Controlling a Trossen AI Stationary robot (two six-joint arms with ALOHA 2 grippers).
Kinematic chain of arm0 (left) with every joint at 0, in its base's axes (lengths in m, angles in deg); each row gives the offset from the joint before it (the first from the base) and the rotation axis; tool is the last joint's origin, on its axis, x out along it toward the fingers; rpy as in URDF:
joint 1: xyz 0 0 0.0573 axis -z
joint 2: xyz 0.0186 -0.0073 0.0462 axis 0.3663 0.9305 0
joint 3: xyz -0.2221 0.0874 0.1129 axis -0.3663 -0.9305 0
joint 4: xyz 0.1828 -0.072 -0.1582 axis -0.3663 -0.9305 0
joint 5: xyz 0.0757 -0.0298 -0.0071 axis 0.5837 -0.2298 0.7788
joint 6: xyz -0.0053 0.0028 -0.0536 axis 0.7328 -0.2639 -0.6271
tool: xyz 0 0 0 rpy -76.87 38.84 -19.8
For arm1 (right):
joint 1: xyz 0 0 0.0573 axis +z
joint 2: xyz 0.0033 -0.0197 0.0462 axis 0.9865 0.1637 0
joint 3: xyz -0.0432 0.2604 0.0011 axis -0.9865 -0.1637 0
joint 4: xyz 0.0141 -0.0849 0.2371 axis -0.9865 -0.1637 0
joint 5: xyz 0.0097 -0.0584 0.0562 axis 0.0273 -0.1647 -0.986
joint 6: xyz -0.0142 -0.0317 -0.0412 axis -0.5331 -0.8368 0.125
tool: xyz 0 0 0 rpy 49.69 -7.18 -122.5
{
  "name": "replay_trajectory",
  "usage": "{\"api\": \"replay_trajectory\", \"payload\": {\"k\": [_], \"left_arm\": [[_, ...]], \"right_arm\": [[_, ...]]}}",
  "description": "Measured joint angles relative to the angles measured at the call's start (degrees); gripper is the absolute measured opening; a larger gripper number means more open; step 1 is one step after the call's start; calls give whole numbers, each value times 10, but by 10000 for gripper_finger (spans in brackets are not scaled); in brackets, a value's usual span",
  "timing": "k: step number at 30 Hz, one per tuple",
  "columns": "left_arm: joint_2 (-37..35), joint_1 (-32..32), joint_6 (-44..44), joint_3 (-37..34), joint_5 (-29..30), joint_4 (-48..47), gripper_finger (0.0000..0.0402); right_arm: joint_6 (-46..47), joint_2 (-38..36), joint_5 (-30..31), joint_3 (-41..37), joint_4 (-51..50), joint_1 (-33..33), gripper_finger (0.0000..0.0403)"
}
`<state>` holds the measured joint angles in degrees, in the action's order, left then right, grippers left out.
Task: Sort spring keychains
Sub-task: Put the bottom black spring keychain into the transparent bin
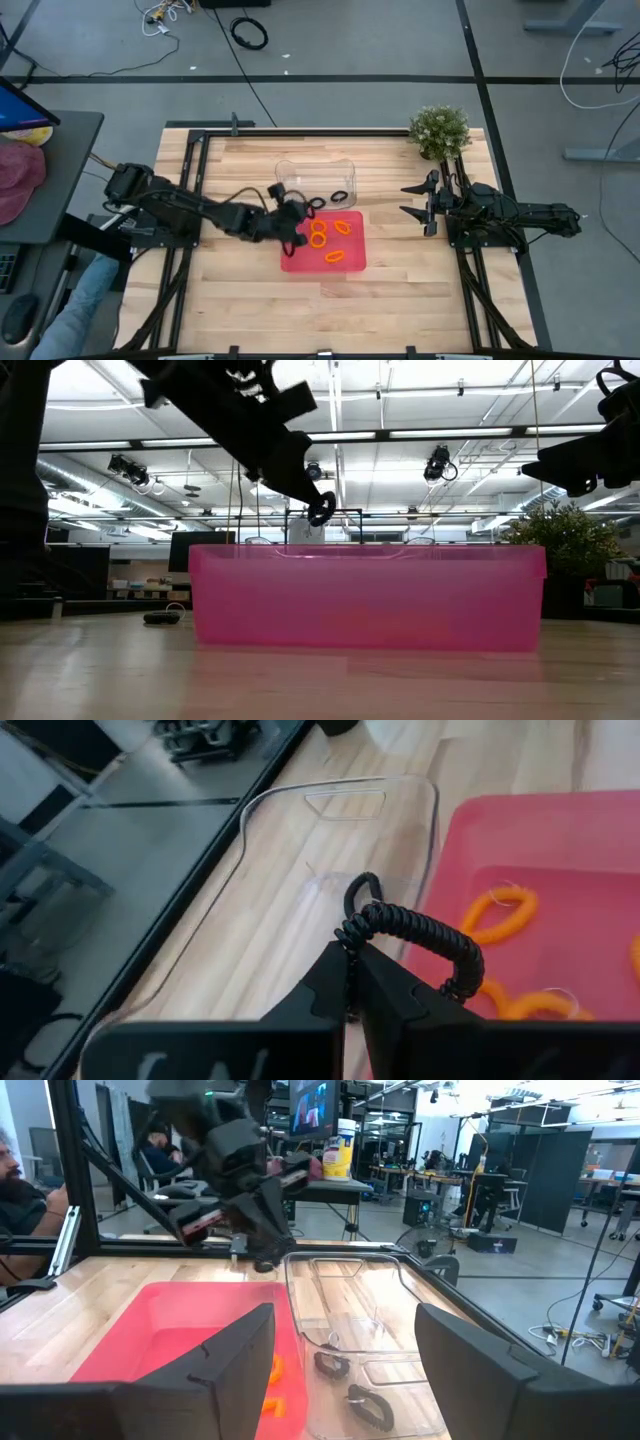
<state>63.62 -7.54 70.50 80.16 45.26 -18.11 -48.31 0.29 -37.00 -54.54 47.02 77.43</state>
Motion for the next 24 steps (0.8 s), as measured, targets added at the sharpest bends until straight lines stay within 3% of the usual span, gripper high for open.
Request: {"api": "replay_trajectory", "payload": {"k": [11, 24], "left_arm": [[0, -98, 106, 0, -114, 80, 18], [0, -188, 144, 0, -240, 145, 19]], "right_arm": [[0, 0, 0, 0, 0, 0, 247], [0, 0, 0, 0, 0, 0, 247]]}}
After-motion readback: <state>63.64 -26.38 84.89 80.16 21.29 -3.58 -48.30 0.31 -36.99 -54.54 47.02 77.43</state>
